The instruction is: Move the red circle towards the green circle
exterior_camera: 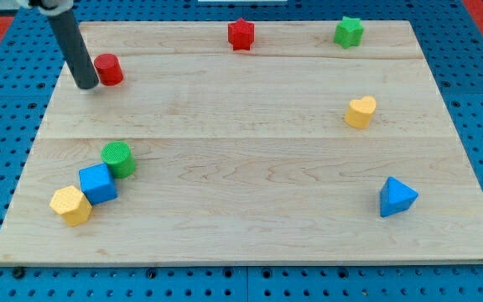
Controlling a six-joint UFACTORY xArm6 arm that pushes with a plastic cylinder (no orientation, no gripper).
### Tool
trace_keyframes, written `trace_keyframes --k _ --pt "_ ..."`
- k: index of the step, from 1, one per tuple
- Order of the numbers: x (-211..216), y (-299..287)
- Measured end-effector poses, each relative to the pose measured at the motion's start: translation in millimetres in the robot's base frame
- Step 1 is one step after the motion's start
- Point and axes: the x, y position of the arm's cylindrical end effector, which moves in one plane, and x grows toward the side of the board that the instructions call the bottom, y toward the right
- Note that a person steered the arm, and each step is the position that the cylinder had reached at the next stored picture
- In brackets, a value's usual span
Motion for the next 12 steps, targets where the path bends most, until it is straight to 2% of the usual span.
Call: trace_keyframes --k 2,4,5,6,8,9,10,11,12 --pt "-19 -76" --pt "-79 -46" --pt "-60 -13" --pt "-20 -10" --pt "-84 -66" --pt "-90 10" --pt "-44 63" --pt "-17 52" --pt "-51 56"
